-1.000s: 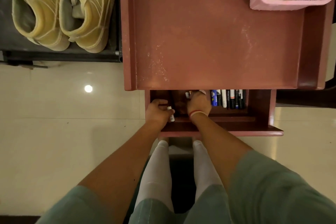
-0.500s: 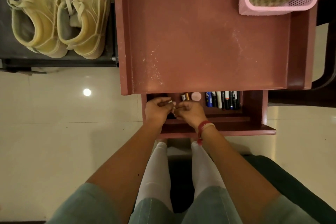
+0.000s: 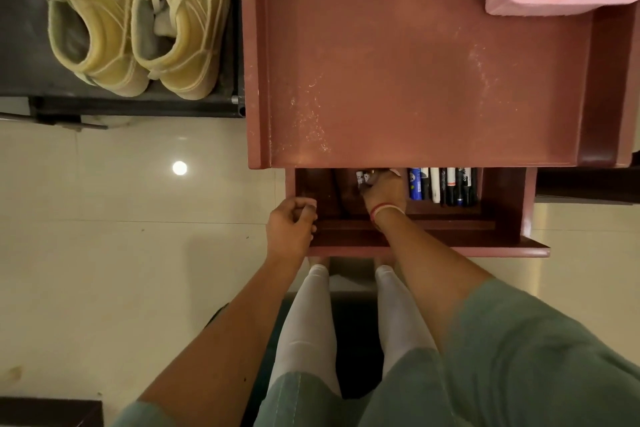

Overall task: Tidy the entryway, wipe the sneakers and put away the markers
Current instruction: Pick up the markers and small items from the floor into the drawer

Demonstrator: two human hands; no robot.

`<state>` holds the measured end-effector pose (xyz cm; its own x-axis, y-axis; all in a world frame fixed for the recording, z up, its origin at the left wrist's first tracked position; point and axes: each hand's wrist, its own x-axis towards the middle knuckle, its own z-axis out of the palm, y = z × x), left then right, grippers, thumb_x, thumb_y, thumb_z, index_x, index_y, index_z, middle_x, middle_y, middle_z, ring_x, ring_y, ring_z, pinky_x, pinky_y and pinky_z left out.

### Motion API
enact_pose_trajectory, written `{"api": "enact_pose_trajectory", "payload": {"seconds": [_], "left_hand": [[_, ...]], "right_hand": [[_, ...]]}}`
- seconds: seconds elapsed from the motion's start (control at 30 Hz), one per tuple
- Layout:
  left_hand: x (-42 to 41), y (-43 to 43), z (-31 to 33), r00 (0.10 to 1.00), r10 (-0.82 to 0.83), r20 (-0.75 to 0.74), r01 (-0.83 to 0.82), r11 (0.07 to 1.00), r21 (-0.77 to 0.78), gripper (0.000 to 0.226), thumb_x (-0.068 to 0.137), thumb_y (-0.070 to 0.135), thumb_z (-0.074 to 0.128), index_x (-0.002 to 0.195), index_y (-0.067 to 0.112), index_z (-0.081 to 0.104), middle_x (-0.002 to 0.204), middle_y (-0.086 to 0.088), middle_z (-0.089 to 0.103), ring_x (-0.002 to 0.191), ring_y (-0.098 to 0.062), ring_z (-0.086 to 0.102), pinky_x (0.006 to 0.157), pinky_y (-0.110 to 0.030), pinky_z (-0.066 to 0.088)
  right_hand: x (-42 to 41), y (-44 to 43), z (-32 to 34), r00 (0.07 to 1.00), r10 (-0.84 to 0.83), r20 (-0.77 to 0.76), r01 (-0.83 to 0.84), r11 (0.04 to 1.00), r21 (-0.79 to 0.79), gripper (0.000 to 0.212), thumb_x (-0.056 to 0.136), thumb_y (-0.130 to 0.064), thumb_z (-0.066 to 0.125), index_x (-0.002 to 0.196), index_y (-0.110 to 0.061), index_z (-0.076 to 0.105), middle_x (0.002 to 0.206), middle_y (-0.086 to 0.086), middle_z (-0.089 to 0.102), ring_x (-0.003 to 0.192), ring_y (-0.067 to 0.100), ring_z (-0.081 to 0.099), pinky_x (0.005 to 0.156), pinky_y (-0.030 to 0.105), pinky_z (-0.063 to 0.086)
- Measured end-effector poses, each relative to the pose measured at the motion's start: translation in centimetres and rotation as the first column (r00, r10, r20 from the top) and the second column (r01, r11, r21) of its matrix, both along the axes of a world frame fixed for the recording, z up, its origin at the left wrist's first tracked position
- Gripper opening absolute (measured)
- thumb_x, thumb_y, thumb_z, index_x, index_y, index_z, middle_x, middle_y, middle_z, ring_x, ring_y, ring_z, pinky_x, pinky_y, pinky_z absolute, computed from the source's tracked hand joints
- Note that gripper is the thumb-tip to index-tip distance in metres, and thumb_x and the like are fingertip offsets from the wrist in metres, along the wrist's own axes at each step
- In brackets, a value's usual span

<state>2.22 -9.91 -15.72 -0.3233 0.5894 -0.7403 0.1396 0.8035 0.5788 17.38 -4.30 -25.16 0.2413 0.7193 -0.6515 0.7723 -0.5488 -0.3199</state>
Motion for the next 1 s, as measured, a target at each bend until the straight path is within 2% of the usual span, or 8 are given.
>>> {"api": "enact_pose_trajectory", "payload": {"seconds": [0.17, 0.27, 0.33, 0.4, 0.47, 0.5, 0.73, 1.0], "left_hand": [[0.5, -2.0, 2.9, 0.985, -0.125, -0.116, 0.129, 0.991, 0.030, 0.008, 0.092, 0.021, 0.058, 0.091, 0.025, 0.065, 0.088, 0.003, 0.067, 0.081, -0.013, 0.064, 0.075, -0.031, 0.056], [1.8, -3.4, 5.7, 0.970, 0.062, -0.237, -0.070, 0.997, -0.025, 0.010, 0.089, 0.021, 0.063, 0.097, 0.017, 0.058, 0.096, 0.001, 0.061, 0.093, -0.020, 0.062, 0.083, -0.031, 0.053], [3.1, -3.1, 8.1, 0.883, 0.439, -0.169, -0.463, 0.872, -0.156, 0.021, 0.090, 0.029, 0.062, 0.103, 0.015, 0.054, 0.093, 0.001, 0.054, 0.104, -0.023, 0.055, 0.088, -0.028, 0.045], [4.5, -2.6, 9.6, 0.591, 0.800, 0.102, -0.715, 0.578, -0.393, 0.040, 0.089, 0.047, 0.054, 0.120, 0.021, 0.050, 0.097, 0.001, 0.052, 0.107, -0.020, 0.051, 0.099, -0.031, 0.037], [5.3, -2.7, 9.3, 0.313, 0.914, 0.260, -0.752, 0.405, -0.520, 0.080, 0.084, 0.065, 0.048, 0.147, 0.018, 0.029, 0.134, -0.001, 0.047, 0.126, -0.021, 0.045, 0.113, -0.036, 0.028], [5.5, -3.1, 8.5, 0.282, 0.910, 0.303, -0.746, 0.407, -0.528, 0.092, 0.082, 0.072, 0.044, 0.151, 0.016, 0.018, 0.149, -0.004, 0.035, 0.136, -0.023, 0.036, 0.116, -0.041, 0.022], [5.1, -3.4, 4.8, 0.004, 0.873, 0.487, -0.760, 0.319, -0.567, 0.107, 0.060, 0.086, 0.053, 0.136, 0.011, 0.041, 0.133, -0.015, 0.054, 0.123, -0.037, 0.050, 0.109, -0.053, 0.032], [4.8, 2.8, 5.0, 0.190, 0.777, 0.600, -0.742, 0.514, -0.431, 0.107, 0.073, 0.087, 0.031, 0.145, 0.007, 0.032, 0.142, -0.012, 0.046, 0.134, -0.030, 0.039, 0.116, -0.050, 0.020]], "right_hand": [[2.7, -2.5, 8.7, 0.949, -0.238, -0.205, 0.281, 0.935, 0.216, 0.013, 0.081, -0.017, 0.069, 0.075, -0.011, 0.059, 0.076, 0.006, 0.063, 0.069, 0.019, 0.057, 0.066, 0.023, 0.041], [5.6, -6.0, 14.0, 0.869, -0.450, -0.205, 0.492, 0.825, 0.276, 0.011, 0.085, -0.013, 0.065, 0.085, -0.016, 0.054, 0.092, 0.005, 0.058, 0.076, 0.012, 0.053, 0.076, 0.028, 0.048], [7.7, -7.8, 15.3, 0.633, -0.747, -0.204, 0.773, 0.593, 0.225, 0.019, 0.084, -0.013, 0.066, 0.098, -0.015, 0.055, 0.106, 0.001, 0.053, 0.094, 0.019, 0.055, 0.090, 0.035, 0.048], [9.7, -8.8, 16.0, 0.216, -0.967, -0.136, 0.975, 0.221, -0.017, 0.041, 0.083, -0.028, 0.067, 0.118, -0.018, 0.049, 0.121, 0.005, 0.049, 0.114, 0.028, 0.050, 0.100, 0.043, 0.042], [10.9, -9.3, 16.2, -0.100, -0.993, -0.063, 0.918, -0.067, -0.392, 0.062, 0.080, -0.056, 0.059, 0.128, -0.022, 0.040, 0.127, 0.010, 0.045, 0.122, 0.033, 0.042, 0.104, 0.053, 0.033], [11.2, -9.3, 16.1, -0.210, -0.972, -0.103, 0.839, -0.125, -0.530, 0.065, 0.081, -0.065, 0.050, 0.129, -0.022, 0.039, 0.129, 0.011, 0.044, 0.125, 0.033, 0.039, 0.107, 0.054, 0.028], [12.3, -7.9, 14.4, -0.500, -0.766, -0.403, 0.694, -0.077, -0.716, 0.087, 0.080, -0.076, 0.036, 0.138, -0.012, 0.038, 0.136, 0.014, 0.048, 0.127, 0.031, 0.044, 0.109, 0.045, 0.028], [12.2, -2.9, 12.6, -0.524, -0.666, -0.531, 0.688, 0.038, -0.725, 0.090, 0.080, -0.079, 0.027, 0.138, -0.011, 0.040, 0.141, 0.010, 0.045, 0.133, 0.027, 0.037, 0.114, 0.045, 0.019]]}}
